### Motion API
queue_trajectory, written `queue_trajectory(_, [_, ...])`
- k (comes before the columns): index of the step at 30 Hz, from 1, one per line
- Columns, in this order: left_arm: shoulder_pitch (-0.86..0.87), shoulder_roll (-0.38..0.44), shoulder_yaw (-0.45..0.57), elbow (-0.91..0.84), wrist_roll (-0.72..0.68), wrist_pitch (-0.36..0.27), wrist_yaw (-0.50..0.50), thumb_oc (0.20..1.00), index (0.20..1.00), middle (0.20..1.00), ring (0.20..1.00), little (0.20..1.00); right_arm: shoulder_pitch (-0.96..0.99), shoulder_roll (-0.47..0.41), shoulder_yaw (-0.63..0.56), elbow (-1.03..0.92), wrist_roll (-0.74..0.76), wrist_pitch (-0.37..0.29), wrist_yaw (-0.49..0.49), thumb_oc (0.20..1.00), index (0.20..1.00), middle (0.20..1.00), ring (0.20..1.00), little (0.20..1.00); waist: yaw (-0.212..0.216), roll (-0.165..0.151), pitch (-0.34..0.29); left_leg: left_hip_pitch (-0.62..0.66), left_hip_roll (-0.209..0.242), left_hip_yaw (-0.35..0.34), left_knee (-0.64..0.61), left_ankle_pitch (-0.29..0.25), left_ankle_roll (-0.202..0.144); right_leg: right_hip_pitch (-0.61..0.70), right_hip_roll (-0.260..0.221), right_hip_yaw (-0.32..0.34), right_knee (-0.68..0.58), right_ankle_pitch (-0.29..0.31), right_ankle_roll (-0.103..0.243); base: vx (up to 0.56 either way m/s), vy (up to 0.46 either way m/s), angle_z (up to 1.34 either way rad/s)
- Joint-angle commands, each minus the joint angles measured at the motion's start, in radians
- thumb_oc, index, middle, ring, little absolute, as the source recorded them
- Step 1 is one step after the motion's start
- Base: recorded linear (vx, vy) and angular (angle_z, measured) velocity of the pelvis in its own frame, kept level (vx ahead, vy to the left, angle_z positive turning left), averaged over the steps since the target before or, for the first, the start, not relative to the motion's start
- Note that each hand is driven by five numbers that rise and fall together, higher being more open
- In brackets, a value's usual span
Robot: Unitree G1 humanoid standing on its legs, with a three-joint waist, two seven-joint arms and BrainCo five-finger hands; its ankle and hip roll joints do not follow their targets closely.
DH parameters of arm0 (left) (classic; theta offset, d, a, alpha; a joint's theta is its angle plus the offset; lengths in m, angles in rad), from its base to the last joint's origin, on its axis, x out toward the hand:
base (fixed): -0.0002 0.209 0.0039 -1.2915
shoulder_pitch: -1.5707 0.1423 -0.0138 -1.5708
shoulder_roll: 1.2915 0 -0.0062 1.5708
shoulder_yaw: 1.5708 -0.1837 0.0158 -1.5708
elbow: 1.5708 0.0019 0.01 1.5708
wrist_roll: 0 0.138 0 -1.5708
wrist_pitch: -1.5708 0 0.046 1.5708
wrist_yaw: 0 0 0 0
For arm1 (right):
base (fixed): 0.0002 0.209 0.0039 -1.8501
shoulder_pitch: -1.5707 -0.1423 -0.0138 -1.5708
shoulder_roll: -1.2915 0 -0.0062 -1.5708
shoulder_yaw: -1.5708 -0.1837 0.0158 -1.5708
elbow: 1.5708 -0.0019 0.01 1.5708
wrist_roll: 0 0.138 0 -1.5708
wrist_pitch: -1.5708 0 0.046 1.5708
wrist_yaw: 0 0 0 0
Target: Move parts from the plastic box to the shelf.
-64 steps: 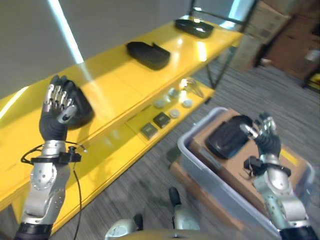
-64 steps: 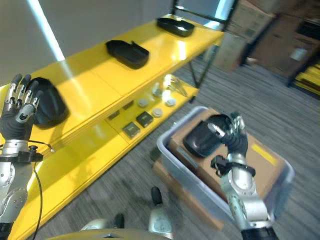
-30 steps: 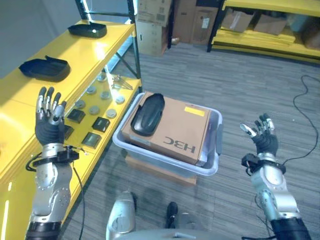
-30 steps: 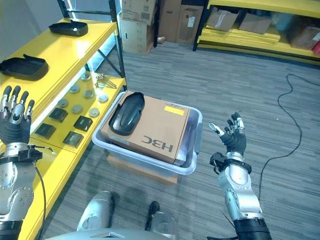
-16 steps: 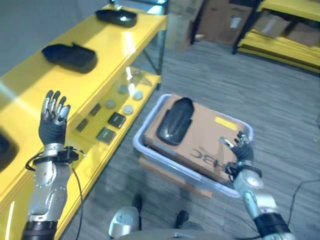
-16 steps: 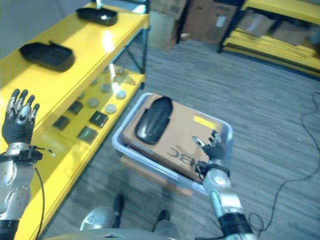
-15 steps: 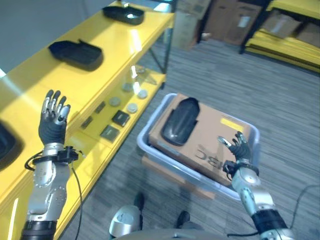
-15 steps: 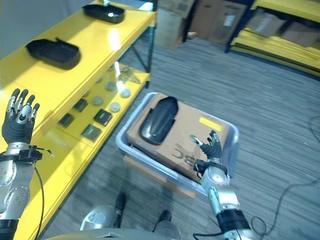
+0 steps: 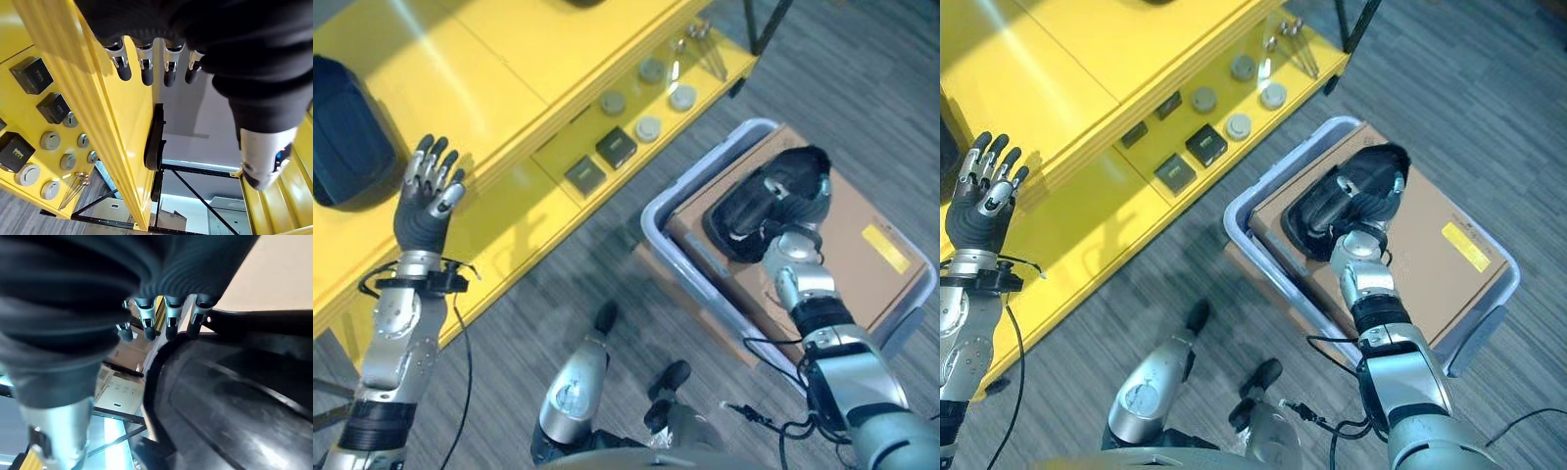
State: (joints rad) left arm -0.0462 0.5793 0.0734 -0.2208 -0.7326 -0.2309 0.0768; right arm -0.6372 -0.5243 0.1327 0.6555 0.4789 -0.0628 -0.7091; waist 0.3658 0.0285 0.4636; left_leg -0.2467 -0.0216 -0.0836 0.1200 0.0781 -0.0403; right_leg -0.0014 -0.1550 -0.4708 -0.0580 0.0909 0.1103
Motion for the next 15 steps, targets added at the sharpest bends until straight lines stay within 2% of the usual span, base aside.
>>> queue_trajectory(1, [0.017,0.010,0.008,-0.054,-0.026,-0.105,-0.037,1.000,1.000,1.000,1.000,1.000,0.033,-0.074,0.019,-0.073,-0.079,-0.088,-0.101,1.000,1.000,1.000,1.000,1.000,-0.015,-0.001,-0.065,-0.065,-0.007,0.013,0.055,-0.041,-0.020,0.030,-0.024,0.012,0.039,-0.057,0.035,-0.01,0.026,0.06])
queue_trajectory(5, [0.035,0.007,0.013,-0.062,-0.032,-0.126,-0.038,1.000,1.000,1.000,1.000,1.000,0.040,-0.118,-0.005,-0.101,-0.178,-0.080,-0.190,1.000,1.000,1.000,1.000,1.000,-0.015,0.001,-0.062,-0.065,-0.009,0.014,0.048,-0.040,-0.018,0.024,-0.024,0.010,0.037,-0.056,0.034,-0.01,0.027,0.04])
queue_trajectory(7, [0.039,0.007,0.016,-0.066,-0.039,-0.122,-0.034,1.000,1.000,1.000,1.000,1.000,0.033,-0.141,-0.015,-0.101,-0.218,-0.097,-0.220,1.000,1.000,1.000,1.000,1.000,-0.013,0.003,-0.062,-0.066,-0.009,0.015,0.043,-0.039,-0.017,0.021,-0.025,0.007,0.034,-0.054,0.035,-0.01,0.013,0.02])
queue_trajectory(15, [0.058,0.015,0.027,-0.060,-0.073,-0.134,-0.068,1.000,1.000,1.000,1.000,1.000,0.015,-0.190,-0.036,-0.136,-0.210,-0.093,-0.222,1.000,1.000,1.000,1.000,1.000,-0.008,0.001,-0.061,-0.051,-0.013,0.012,0.032,-0.042,-0.014,0.011,-0.030,-0.001,0.041,-0.052,0.038,0.00,0.000,0.00])
